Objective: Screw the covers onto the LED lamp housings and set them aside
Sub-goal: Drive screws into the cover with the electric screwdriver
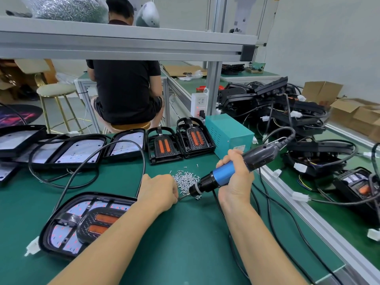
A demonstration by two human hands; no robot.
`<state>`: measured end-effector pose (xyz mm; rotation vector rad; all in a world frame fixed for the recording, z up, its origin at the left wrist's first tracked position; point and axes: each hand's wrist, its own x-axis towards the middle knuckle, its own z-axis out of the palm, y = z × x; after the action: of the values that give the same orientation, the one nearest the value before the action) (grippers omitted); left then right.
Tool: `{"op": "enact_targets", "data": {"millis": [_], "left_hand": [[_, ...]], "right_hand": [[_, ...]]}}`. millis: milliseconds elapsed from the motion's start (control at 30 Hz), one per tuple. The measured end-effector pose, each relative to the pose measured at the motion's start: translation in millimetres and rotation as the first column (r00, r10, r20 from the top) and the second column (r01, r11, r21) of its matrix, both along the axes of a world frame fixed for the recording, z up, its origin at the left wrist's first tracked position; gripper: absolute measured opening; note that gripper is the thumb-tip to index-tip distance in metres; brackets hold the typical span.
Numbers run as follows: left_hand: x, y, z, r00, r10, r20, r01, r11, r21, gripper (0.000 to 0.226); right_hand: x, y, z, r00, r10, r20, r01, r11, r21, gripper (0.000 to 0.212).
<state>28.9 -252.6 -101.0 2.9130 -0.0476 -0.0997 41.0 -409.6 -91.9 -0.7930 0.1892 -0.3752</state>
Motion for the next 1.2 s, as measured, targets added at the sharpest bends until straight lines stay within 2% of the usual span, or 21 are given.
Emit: {"op": "enact_targets", "data": {"millis": [300, 433, 533, 600, 700, 767, 900, 933, 1067, 1200], "left_hand": [[-5, -7, 9, 1.000, -0.026, 0.006, 0.025, 0.991, 0.133, 0.022], [-8, -13, 12, 0.999, -0.029, 0.037, 0.020, 0.973, 0.230, 0.020], [-13, -12, 18, 0.992, -0.030, 0.125, 0.004, 0.979, 0.205, 0.021], [-22, -5, 25, 0.972, 0.021, 0.234, -0.047, 0.993, 0.108, 0.024], [-48, 12, 34, 0.918, 0.220, 0.329, -0.142, 0.959, -0.244, 0.026], [-73, 27, 34, 0.862, 0.361, 0.357, -0.175, 0.872, -0.457, 0.023], [-124, 59, 20, 0.784, 0.537, 0.311, -0.146, 0.647, -0.748, 0.031], [-135, 67, 15, 0.771, 0.554, 0.313, -0.145, 0.631, -0.762, 0.036], [-162, 91, -5, 0.663, 0.630, 0.404, -0.236, 0.689, -0.685, 0.048], [-178, 100, -26, 0.705, 0.574, 0.417, -0.209, 0.729, -0.652, 0.050]], "right_hand": [[-6, 2, 0, 1.000, -0.019, 0.023, 0.020, 0.999, -0.025, 0.019], [-15, 4, 15, 0.993, -0.001, 0.118, 0.010, 0.997, -0.071, 0.016], [-23, 3, 33, 0.974, 0.016, 0.226, 0.001, 0.997, -0.077, 0.015], [-29, 4, 47, 0.958, 0.049, 0.282, -0.037, 0.998, -0.046, 0.015], [-36, 8, 61, 0.941, 0.117, 0.318, -0.138, 0.989, 0.043, 0.014], [-43, 14, 66, 0.932, 0.169, 0.319, -0.201, 0.977, 0.069, 0.016], [-60, 35, 66, 0.891, 0.321, 0.321, -0.337, 0.942, -0.006, 0.012], [-65, 42, 66, 0.875, 0.359, 0.325, -0.369, 0.929, -0.031, 0.010], [-79, 69, 65, 0.832, 0.455, 0.318, -0.450, 0.888, -0.094, 0.009], [-88, 88, 62, 0.795, 0.531, 0.293, -0.507, 0.847, -0.160, 0.013]]}}
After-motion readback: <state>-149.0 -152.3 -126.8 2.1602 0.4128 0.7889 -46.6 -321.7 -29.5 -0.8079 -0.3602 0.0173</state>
